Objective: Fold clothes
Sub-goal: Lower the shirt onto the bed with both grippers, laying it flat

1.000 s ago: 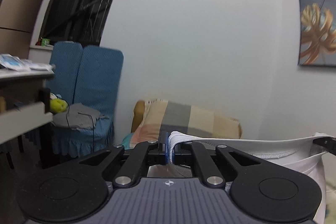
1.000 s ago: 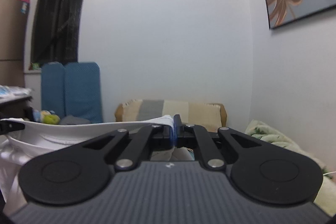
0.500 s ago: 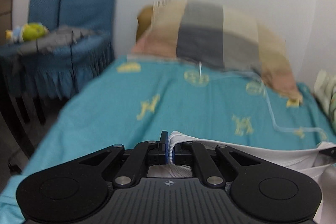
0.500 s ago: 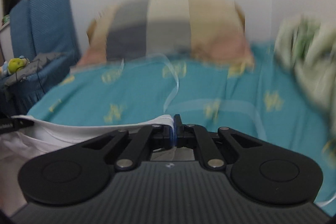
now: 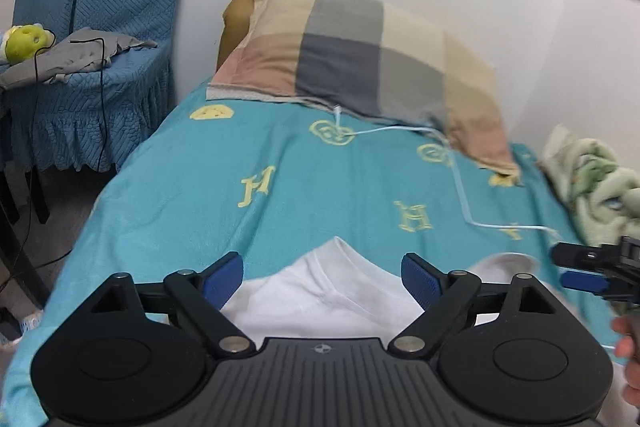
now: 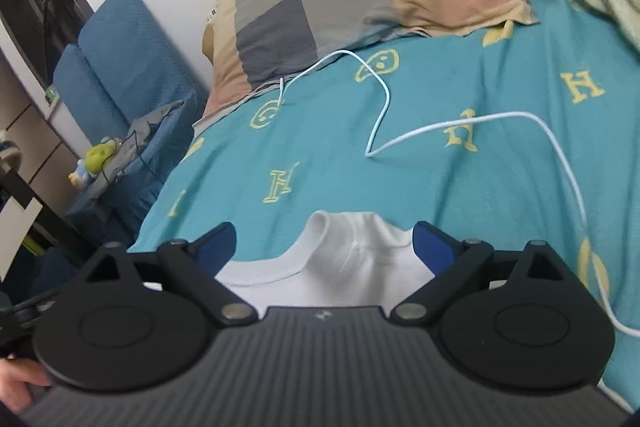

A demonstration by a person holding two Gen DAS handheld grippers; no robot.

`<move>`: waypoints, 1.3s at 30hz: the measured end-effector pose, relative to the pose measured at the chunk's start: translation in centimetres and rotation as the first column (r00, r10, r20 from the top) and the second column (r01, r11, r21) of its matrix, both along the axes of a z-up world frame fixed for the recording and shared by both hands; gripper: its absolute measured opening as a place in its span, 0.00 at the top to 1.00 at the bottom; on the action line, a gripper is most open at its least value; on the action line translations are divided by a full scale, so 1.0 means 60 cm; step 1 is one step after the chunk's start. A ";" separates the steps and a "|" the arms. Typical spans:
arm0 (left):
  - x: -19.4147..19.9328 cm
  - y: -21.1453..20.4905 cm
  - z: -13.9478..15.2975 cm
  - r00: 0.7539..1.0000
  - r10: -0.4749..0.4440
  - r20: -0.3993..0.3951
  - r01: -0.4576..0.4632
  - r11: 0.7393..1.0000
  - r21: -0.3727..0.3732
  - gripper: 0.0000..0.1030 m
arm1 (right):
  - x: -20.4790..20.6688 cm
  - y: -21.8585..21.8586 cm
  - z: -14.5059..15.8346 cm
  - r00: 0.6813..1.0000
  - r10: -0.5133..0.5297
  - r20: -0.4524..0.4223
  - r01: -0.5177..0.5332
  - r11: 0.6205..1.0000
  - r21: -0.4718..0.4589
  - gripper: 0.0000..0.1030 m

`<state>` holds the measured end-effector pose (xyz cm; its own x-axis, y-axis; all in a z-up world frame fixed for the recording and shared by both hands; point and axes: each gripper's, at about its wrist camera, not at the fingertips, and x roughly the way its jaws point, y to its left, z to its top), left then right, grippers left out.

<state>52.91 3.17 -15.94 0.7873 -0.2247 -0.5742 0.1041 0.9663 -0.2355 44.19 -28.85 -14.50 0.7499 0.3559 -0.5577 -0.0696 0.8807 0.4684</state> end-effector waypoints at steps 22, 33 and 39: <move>-0.583 0.156 0.192 0.994 0.110 -0.009 -0.108 0.956 -0.274 0.15 | -0.629 0.066 0.222 0.979 -0.010 0.206 0.005 1.000 0.022 0.06; -0.609 0.282 0.120 0.942 0.283 -0.178 -0.334 0.805 -0.489 0.19 | -0.698 0.073 0.149 0.988 -0.002 0.152 -0.009 0.998 0.069 0.07; -0.540 0.340 0.038 0.894 0.344 -0.289 -0.449 0.702 -0.553 0.33 | -0.655 0.088 0.093 0.997 0.024 0.074 -0.031 0.996 0.089 0.11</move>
